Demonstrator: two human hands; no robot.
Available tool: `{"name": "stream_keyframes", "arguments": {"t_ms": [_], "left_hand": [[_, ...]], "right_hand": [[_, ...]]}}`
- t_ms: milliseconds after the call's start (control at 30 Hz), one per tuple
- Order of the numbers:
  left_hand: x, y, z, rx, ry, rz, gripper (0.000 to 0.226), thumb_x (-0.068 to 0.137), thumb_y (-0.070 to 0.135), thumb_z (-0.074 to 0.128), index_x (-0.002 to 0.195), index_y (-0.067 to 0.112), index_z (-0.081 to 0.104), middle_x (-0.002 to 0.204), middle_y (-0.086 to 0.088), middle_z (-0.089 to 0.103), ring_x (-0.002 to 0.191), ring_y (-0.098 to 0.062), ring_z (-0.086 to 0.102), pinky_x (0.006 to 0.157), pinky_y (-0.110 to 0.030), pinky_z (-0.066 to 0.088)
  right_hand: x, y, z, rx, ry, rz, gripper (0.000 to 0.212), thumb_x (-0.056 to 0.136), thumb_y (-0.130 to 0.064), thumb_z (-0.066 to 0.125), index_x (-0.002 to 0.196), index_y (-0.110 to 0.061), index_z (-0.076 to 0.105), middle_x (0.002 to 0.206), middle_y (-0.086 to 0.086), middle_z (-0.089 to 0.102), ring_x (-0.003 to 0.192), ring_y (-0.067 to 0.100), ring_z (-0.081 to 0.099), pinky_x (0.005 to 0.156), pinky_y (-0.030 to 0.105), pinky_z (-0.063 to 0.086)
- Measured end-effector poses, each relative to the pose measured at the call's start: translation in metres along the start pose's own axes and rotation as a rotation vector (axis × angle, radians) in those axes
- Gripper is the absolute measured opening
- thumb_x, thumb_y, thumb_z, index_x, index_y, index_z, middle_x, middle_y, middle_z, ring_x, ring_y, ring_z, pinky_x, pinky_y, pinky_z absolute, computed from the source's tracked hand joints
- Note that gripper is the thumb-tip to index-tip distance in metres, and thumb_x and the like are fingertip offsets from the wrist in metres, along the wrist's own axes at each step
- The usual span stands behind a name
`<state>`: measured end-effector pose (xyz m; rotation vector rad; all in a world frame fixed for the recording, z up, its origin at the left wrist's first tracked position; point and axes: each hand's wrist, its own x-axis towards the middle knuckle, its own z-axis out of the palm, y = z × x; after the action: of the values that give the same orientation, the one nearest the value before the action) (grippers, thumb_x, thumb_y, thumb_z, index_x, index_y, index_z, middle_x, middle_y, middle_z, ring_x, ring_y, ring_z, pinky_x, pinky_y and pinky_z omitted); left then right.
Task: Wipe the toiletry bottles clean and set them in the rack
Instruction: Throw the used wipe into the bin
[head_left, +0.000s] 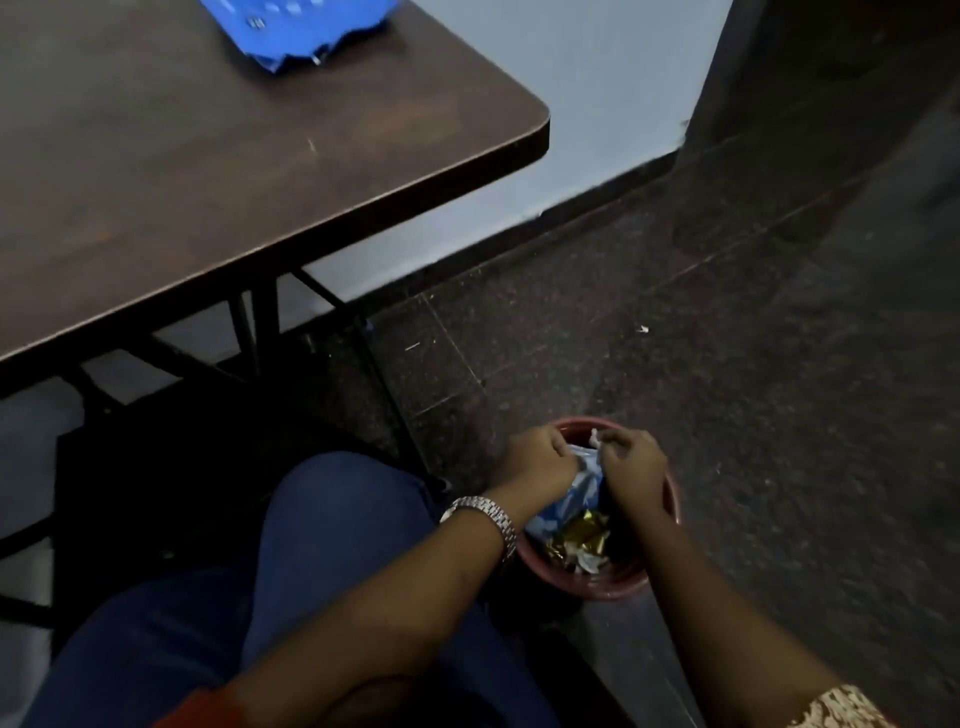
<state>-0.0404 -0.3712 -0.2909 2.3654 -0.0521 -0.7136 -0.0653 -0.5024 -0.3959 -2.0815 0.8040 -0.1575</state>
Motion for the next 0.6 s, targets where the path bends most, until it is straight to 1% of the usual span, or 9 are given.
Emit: {"name": "stream_keyframes", "arguments": {"t_ms": [67, 133, 200, 267, 333, 467, 533, 600], "left_hand": [[0.003, -0.017, 0.01, 0.033, -0.03, -0.052, 0.019, 0.081, 0.015, 0.056, 0.064, 0.022, 0.054, 0.075, 0.006, 0.06, 0.075, -0.013, 0.057, 0.065, -0.02, 0.04], [0.007, -0.03, 0.016, 0.052, -0.065, -0.086, 0.019, 0.08, 0.013, 0.055, 0.063, 0.023, 0.056, 0.07, 0.01, 0.058, 0.076, -0.011, 0.057, 0.066, -0.019, 0.041], [0.011, -0.033, 0.017, 0.069, -0.093, -0.076, 0.019, 0.079, 0.012, 0.055, 0.063, 0.023, 0.056, 0.071, 0.01, 0.058, 0.078, -0.013, 0.059, 0.067, -0.022, 0.045], [0.014, -0.034, 0.018, 0.119, -0.111, -0.044, 0.02, 0.079, 0.013, 0.054, 0.062, 0.023, 0.055, 0.076, 0.007, 0.062, 0.083, -0.016, 0.063, 0.073, -0.026, 0.05], [0.014, -0.034, 0.018, 0.182, -0.136, -0.031, 0.018, 0.081, 0.015, 0.053, 0.065, 0.023, 0.055, 0.083, 0.005, 0.064, 0.087, -0.019, 0.063, 0.075, -0.028, 0.05], [0.01, -0.035, 0.018, 0.285, -0.163, 0.026, 0.013, 0.086, 0.018, 0.05, 0.08, 0.024, 0.059, 0.098, 0.0, 0.067, 0.092, -0.023, 0.062, 0.077, -0.031, 0.049], [0.01, -0.035, 0.017, 0.296, -0.158, 0.047, 0.013, 0.087, 0.019, 0.05, 0.085, 0.023, 0.061, 0.1, -0.001, 0.067, 0.093, -0.024, 0.062, 0.077, -0.032, 0.049], [0.01, -0.036, 0.016, 0.299, -0.153, 0.047, 0.012, 0.087, 0.019, 0.051, 0.086, 0.023, 0.062, 0.099, -0.001, 0.067, 0.092, -0.024, 0.062, 0.076, -0.032, 0.049]], "right_hand": [[-0.012, 0.019, 0.013, -0.047, -0.053, 0.031, 0.02, 0.079, -0.001, 0.058, 0.092, -0.005, 0.073, 0.097, 0.015, 0.069, 0.091, 0.03, 0.062, 0.078, 0.026, 0.041], [-0.023, 0.034, 0.02, -0.072, -0.096, 0.081, 0.02, 0.079, -0.002, 0.058, 0.093, -0.005, 0.073, 0.096, 0.013, 0.069, 0.086, 0.026, 0.062, 0.072, 0.024, 0.039], [-0.029, 0.046, 0.024, -0.074, -0.135, 0.14, 0.02, 0.078, -0.004, 0.058, 0.091, -0.008, 0.073, 0.094, 0.011, 0.07, 0.079, 0.021, 0.061, 0.066, 0.022, 0.038], [-0.032, 0.054, 0.028, -0.078, -0.166, 0.183, 0.021, 0.078, -0.007, 0.057, 0.09, -0.012, 0.073, 0.094, 0.01, 0.07, 0.081, 0.022, 0.062, 0.069, 0.027, 0.045], [-0.033, 0.059, 0.028, -0.079, -0.182, 0.218, 0.023, 0.077, -0.009, 0.056, 0.091, -0.014, 0.073, 0.092, 0.009, 0.071, 0.085, 0.026, 0.064, 0.076, 0.032, 0.049], [-0.033, 0.064, 0.03, -0.085, -0.22, 0.247, 0.021, 0.079, -0.014, 0.056, 0.092, -0.016, 0.073, 0.088, 0.008, 0.071, 0.085, 0.026, 0.064, 0.075, 0.031, 0.048], [-0.032, 0.063, 0.03, -0.098, -0.226, 0.232, 0.019, 0.082, -0.018, 0.058, 0.094, -0.015, 0.073, 0.091, 0.006, 0.071, 0.088, 0.024, 0.064, 0.075, 0.03, 0.047], [-0.032, 0.063, 0.03, -0.114, -0.215, 0.205, 0.018, 0.085, -0.019, 0.059, 0.095, -0.013, 0.073, 0.093, 0.006, 0.071, 0.089, 0.024, 0.064, 0.075, 0.029, 0.045]]}}
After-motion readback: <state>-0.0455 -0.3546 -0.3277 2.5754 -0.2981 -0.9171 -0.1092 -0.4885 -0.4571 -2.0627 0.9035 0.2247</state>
